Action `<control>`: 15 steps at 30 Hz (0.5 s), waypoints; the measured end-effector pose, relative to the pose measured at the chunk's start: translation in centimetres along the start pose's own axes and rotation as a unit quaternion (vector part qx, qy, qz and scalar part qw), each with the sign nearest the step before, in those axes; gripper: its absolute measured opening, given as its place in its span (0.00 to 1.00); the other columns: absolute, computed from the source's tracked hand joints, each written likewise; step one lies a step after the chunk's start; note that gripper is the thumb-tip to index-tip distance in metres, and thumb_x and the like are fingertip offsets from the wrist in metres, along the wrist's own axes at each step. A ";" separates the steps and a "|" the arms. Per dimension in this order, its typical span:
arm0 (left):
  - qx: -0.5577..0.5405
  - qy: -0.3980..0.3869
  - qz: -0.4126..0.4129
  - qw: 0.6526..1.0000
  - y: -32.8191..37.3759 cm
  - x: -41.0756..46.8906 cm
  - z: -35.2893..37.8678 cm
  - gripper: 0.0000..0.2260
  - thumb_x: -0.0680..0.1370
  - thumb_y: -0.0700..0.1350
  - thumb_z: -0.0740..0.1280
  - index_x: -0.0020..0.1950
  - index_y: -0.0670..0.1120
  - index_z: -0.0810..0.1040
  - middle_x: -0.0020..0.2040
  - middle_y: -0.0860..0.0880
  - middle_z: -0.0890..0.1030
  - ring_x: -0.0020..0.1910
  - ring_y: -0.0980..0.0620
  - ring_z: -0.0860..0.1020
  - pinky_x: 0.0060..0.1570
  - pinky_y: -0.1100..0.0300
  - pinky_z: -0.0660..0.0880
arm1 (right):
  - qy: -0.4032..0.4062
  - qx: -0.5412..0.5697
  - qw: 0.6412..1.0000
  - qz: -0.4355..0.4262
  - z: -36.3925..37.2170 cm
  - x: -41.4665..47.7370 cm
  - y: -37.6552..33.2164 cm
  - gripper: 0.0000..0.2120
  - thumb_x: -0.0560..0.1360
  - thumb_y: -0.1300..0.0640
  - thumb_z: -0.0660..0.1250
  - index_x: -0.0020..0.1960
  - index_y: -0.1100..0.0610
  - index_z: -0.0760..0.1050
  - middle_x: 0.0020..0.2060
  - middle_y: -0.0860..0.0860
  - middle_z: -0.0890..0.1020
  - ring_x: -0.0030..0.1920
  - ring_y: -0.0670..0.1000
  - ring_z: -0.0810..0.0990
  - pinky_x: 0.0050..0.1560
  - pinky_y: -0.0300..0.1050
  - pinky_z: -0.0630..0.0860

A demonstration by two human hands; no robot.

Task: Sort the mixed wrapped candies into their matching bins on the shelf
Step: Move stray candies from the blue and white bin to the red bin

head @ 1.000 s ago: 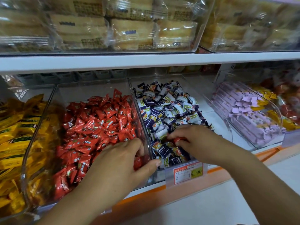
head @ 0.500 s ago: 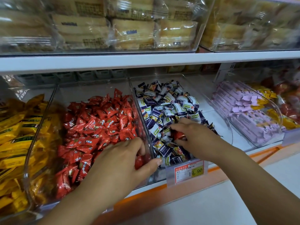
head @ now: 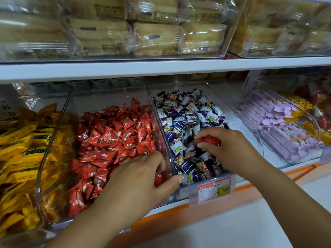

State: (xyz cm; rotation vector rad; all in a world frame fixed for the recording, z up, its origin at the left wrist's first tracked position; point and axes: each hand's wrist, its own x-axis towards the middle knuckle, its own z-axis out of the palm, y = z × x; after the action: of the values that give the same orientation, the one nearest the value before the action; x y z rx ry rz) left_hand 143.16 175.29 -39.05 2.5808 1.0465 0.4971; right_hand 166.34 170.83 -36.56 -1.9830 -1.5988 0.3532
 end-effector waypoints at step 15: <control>0.019 0.003 0.007 1.000 0.0 0.1 -0.1 0.24 0.69 0.75 0.49 0.45 0.57 0.66 0.37 0.58 0.72 0.39 0.58 0.71 0.36 0.67 0.63 | -0.109 0.263 0.949 -0.136 2.3 1.7 -8.3 0.20 0.78 0.61 0.66 0.66 0.42 0.73 0.66 0.38 0.72 0.65 0.35 0.70 0.66 0.30 0.67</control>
State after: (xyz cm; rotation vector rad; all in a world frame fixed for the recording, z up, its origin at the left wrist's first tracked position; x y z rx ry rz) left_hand 143.22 175.41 -38.95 2.6223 1.0502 0.4927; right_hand 158.90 174.15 -33.39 -1.3393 -1.6664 0.8143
